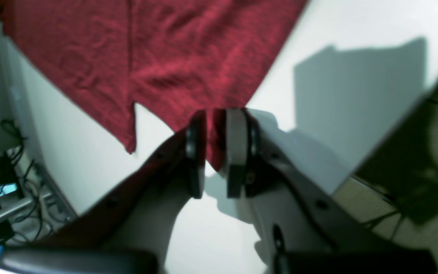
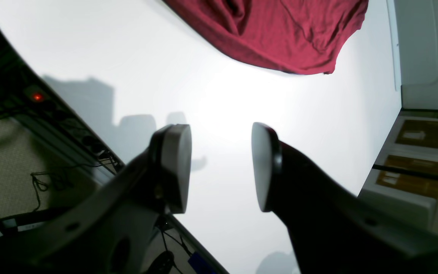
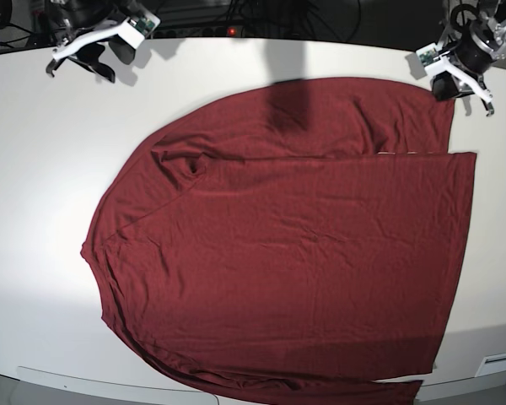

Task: Fold the T-shirt properly
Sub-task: 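Move both grippers down toward the shirt's shoulder edge, then grasp the shirt's shoulder edge with the right and left grippers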

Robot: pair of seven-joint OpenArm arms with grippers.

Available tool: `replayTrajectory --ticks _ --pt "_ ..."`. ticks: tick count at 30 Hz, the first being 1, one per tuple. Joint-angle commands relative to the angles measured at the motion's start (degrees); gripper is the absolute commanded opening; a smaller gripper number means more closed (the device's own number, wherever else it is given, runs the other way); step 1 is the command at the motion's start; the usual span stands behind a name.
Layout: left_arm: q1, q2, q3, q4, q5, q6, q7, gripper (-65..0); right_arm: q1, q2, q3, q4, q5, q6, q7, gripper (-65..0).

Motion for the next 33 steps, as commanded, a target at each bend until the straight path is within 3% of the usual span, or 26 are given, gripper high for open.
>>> replayTrajectory --ticks 1,4,8,17,23,28,33 --pt "0.79 -0.55 0.15 -0.31 0.61 -4.81 1.29 -56.9 -0.46 0.48 0.13 1.16 -1.57 -1.53 0.55 -38.9" --pt "0.81 -0.52 0.15 -0.31 0.63 -5.01 1.57 -65.0 -0.46 0.48 0.13 1.16 -2.99 -1.53 0.55 -38.9" --pt "0.98 -0.55 0.15 -0.31 -0.07 -5.16 1.77 -65.0 -0.46 0.48 0.13 1.16 -3.08 -1.53 0.52 -38.9" --pt "2.93 -2.73 0.15 1.33 -14.36 -5.05 1.95 -65.0 0.20 0.46 0.13 1.11 -3.10 -1.31 3.08 -38.9" --pt "5.53 -2.71 0.13 4.15 -14.97 -1.95 2.25 -65.0 4.42 0.48 0.13 1.09 -4.13 5.07 5.77 -38.9" --pt "5.73 -2.71 0.15 4.76 -17.73 -1.20 3.21 -65.0 8.22 0.48 0.13 -0.26 -3.89 13.60 6.47 -38.9" --pt "5.73 -2.69 0.15 4.76 -17.73 -1.20 3.23 -65.0 12.66 0.48 0.13 -4.22 -3.93 15.34 10.82 -38.9"
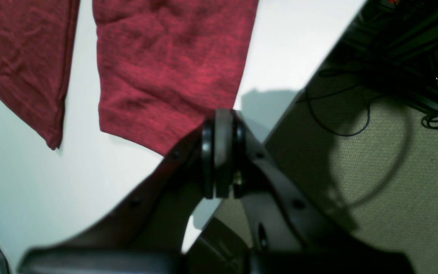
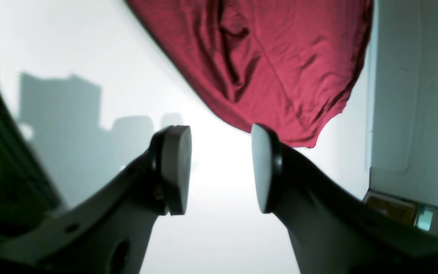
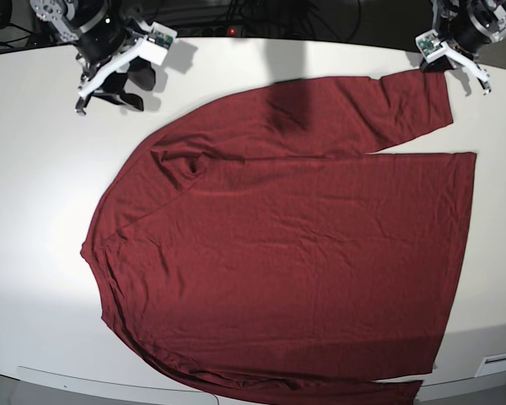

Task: Fold the T-shirt properly
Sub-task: 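Grasp the shirt's shoulder edge with the right and left grippers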

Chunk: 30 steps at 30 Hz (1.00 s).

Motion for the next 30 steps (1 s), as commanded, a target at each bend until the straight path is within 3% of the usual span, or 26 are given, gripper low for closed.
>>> replayTrajectory --ticks 1,6,10,16,23,30 --pt "0.50 -0.66 -0.17 0.48 -0.15 -0.35 0.22 -65.0 0.79 0.61 0.26 -0.35 -0.57 -0.46 1.03 -38.9" --pt "0.48 -0.66 -0.17 0.48 -0.15 -0.35 0.22 -65.0 5.70 0.39 0.24 -6.97 -0.59 -0.11 4.50 -38.9" --pt "0.48 -0.66 -0.20 0.48 -0.15 0.48 0.22 -65.0 9.51 -1.55 0.20 -10.60 -0.59 0.20 6.73 -38.9" --pt "0.48 -0.68 -0.17 0.48 -0.13 0.46 0.22 -65.0 14.08 -3.85 -0.85 -13.29 -0.81 6.16 8.66 -38.9" --pt "0.44 -0.68 -0.20 0.48 -0.11 0.46 0.20 -65.0 15.91 -3.85 -3.89 -13.31 -1.20 10.10 8.63 -38.9" --pt "0.35 -0.68 -0.20 0.48 -0.11 0.46 0.24 -65.0 18.60 -3.85 -4.68 -16.31 -1.18 10.12 8.72 -38.9"
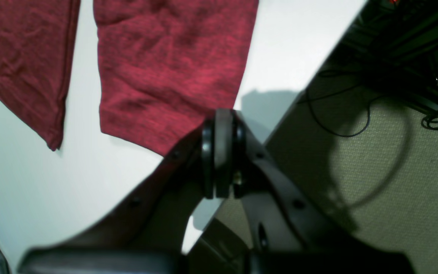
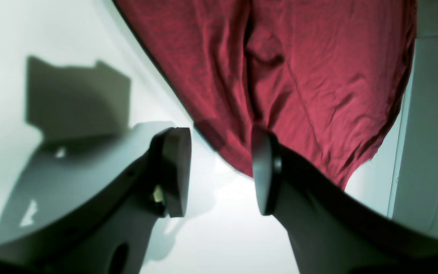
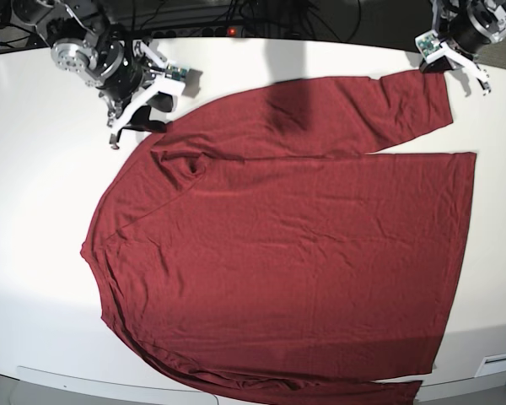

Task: Fold the T-shirt properly
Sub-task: 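Grasp the shirt's shoulder edge with the right and left grippers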

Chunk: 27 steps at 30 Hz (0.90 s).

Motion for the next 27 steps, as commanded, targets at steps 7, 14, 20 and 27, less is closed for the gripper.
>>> replayTrajectory --ticks 7,14,20,27 --pt "0.50 -0.68 -0.24 0.48 -0.11 0.00 0.39 -65.0 3.21 0.81 0.35 -5.75 -0.11 -0.72 1.84 -38.9" --pt "0.50 -0.66 -0.22 0.48 -0.11 -0.02 0.39 -65.0 6.29 0.63 -1.49 -6.34 0.02 3.39 2.97 -38.9" --pt "0.52 -0.68 -0.24 0.48 -0.11 -0.02 0.42 -65.0 9.97 0.48 -7.61 -7.78 0.00 3.39 1.49 -39.0" --pt "0.52 -0.68 -0.22 0.48 -0.13 -0.02 0.44 -65.0 12.79 0.52 -12.35 -12.22 0.00 3.52 -2.82 -52.8"
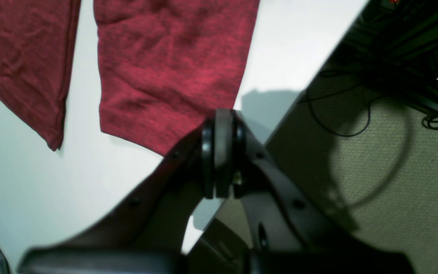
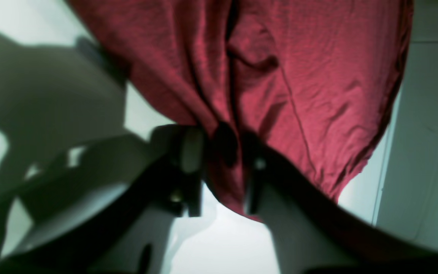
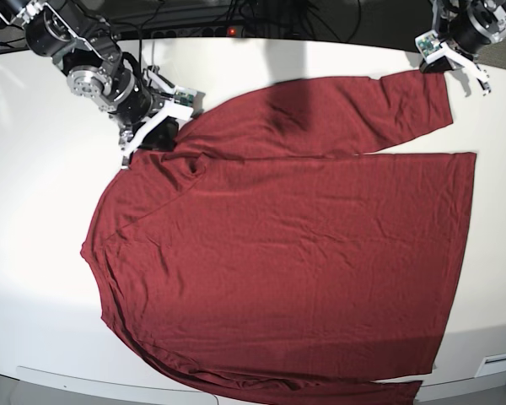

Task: Fold the T-shirt properly
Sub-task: 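Grasp the shirt's shoulder edge with the right and left grippers, then lift the grasped shirt edge with both grippers and pull it taut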

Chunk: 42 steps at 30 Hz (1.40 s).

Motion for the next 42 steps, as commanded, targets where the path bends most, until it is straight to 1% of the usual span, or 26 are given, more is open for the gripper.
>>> replayTrajectory --ticks 1,2,3,6,9,10,12,17,20,23,25,27,28,29,33,35,37,39,42 --pt "0.52 -0.70 -0.24 0.48 -0.13 -0.02 0.44 -65.0 0.02 0.68 0.04 0.02 0.02 1.16 -1.07 -57.0" --pt "0.52 -0.70 -0.24 0.48 -0.13 0.00 0.42 -65.0 0.04 0.68 0.04 0.04 0.02 0.76 -1.07 -61.4" --pt "0.52 -0.70 -0.24 0.48 -0.13 0.00 0.42 -65.0 0.02 0.70 0.07 0.11 0.07 -0.42 -1.11 -65.0" --pt "0.52 -0.70 -0.24 0.50 -0.24 0.22 0.39 -65.0 0.02 0.79 0.04 0.61 0.39 -4.11 -2.36 -65.0" --pt "0.68 -0.70 -0.87 1.42 -4.15 2.12 0.44 -65.0 0.02 2.10 0.09 3.06 3.78 -6.67 -3.56 -65.0" --pt "0.68 -0.70 -1.44 2.19 -5.90 2.12 0.44 -65.0 0.02 2.82 0.31 4.26 5.53 -6.95 -3.56 -65.0" --pt "0.66 -0.70 -2.93 4.20 -9.25 2.12 0.44 -65.0 0.02 3.74 1.53 6.51 8.35 -6.93 -3.87 -65.0" --pt "0.44 -0.70 -8.15 10.34 -15.67 2.10 0.44 -65.0 0.09 3.82 6.38 8.81 14.05 -6.69 -4.20 -65.0" --pt "-0.81 -0.70 -10.27 11.80 -17.11 2.12 0.48 -65.0 0.26 3.82 8.31 8.81 15.61 -6.73 -4.11 -65.0" --pt "-3.39 -0.61 -10.45 11.69 -18.10 2.40 1.92 -65.0 1.25 3.61 8.98 8.79 15.58 -6.71 -4.11 -65.0" --pt "-5.33 -0.52 -10.45 11.69 -19.67 4.57 3.43 -65.0 2.21 2.86 8.98 8.74 16.59 -6.58 -4.13 -65.0" --pt "-7.28 -0.52 -10.45 11.69 -20.59 8.28 4.76 -65.0 3.41 1.73 9.03 8.63 18.62 -6.51 -4.33 -65.0" --pt "-8.20 -0.52 -10.45 11.69 -20.61 9.62 5.29 -65.0 3.96 0.94 9.03 8.44 18.60 -6.49 -4.35 -65.0" --pt "-9.09 -0.55 -10.45 11.67 -20.57 10.14 5.86 -65.0 4.61 0.11 9.03 8.17 18.56 -6.49 -4.46 -65.0" --pt "-11.56 -0.55 -10.40 10.47 -21.16 10.08 6.01 -65.0 6.80 -2.82 9.03 6.45 18.60 -5.97 -4.55 -65.0" --pt "-12.48 -0.59 -10.40 8.96 -21.16 10.10 5.95 -65.0 7.61 -3.43 9.01 5.79 18.78 -4.96 -4.55 -65.0" --pt "-13.40 -0.72 -10.40 6.99 -21.22 10.08 5.92 -65.0 8.52 -3.78 9.03 5.09 20.02 -4.79 -4.55 -65.0" --pt "-14.12 -0.74 -10.40 5.05 -22.64 9.81 5.77 -65.0 9.40 -4.11 9.03 4.24 20.87 -4.76 -4.55 -65.0" --pt "-14.23 -0.72 -10.40 3.76 -23.98 5.27 5.95 -65.0 9.70 -4.52 9.03 3.34 21.16 -4.44 -4.61 -65.0"
